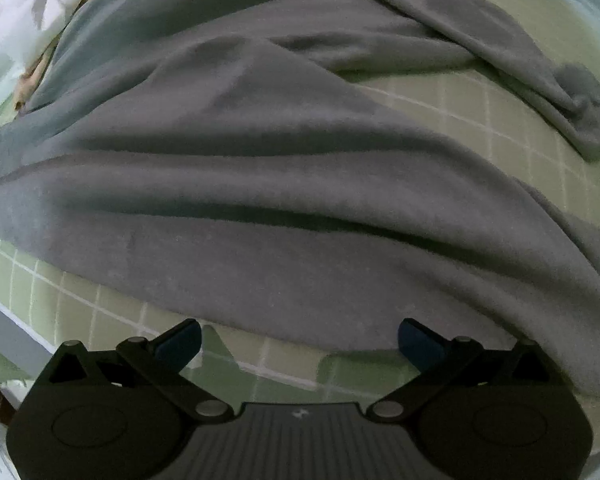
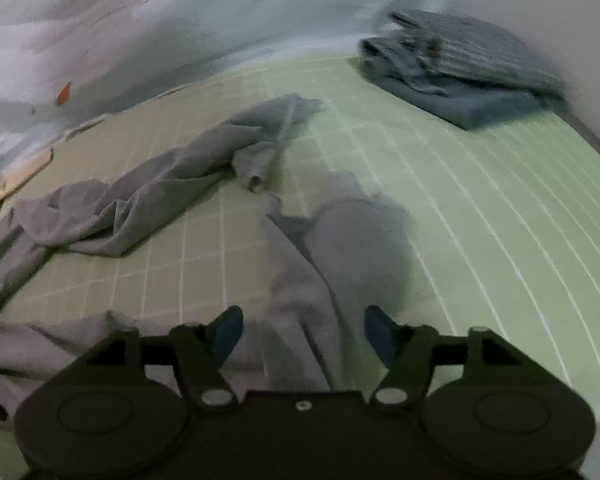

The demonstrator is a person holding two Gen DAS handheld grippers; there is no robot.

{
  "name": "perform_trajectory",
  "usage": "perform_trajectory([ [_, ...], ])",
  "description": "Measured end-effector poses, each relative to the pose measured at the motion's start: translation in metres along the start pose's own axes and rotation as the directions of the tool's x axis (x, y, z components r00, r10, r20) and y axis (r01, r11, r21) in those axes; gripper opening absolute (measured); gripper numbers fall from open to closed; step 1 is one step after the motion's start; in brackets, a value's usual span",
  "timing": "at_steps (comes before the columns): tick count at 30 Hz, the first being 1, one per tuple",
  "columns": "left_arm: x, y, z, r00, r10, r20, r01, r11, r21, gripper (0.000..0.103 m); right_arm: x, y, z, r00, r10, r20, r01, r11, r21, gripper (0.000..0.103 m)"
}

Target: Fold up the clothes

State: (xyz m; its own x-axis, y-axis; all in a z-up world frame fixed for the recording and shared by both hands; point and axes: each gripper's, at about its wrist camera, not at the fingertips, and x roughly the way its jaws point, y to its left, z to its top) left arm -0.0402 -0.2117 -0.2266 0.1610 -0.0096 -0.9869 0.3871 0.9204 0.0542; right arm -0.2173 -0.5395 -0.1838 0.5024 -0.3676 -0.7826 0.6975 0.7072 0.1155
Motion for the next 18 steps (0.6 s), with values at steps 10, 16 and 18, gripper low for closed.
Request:
perform_trajectory([
  [10,0.001,-0.016,-0.009,1.0,0.023,-0.007,-0.023,0.999,-0.041,0.103,-0.013,-0.023,0.023,0.988,-0.022,0.154,0.037,0.995,-0.091,0.005],
  [16,0.002,-0.016,-0.014,1.0,-0.028,-0.013,0.026,0.995,-0.099,0.103,-0.092,-0.086,0.036,0.925,-0.106,0.365,0.092,0.994,0.057,0.008],
  [18,0.002,-0.018,-0.015,1.0,-0.019,-0.009,0.018,0.995,-0.098,0.103,-0.067,-0.108,0.027,0.957,-0.169,0.235,0.144,0.983,0.117,0.029],
])
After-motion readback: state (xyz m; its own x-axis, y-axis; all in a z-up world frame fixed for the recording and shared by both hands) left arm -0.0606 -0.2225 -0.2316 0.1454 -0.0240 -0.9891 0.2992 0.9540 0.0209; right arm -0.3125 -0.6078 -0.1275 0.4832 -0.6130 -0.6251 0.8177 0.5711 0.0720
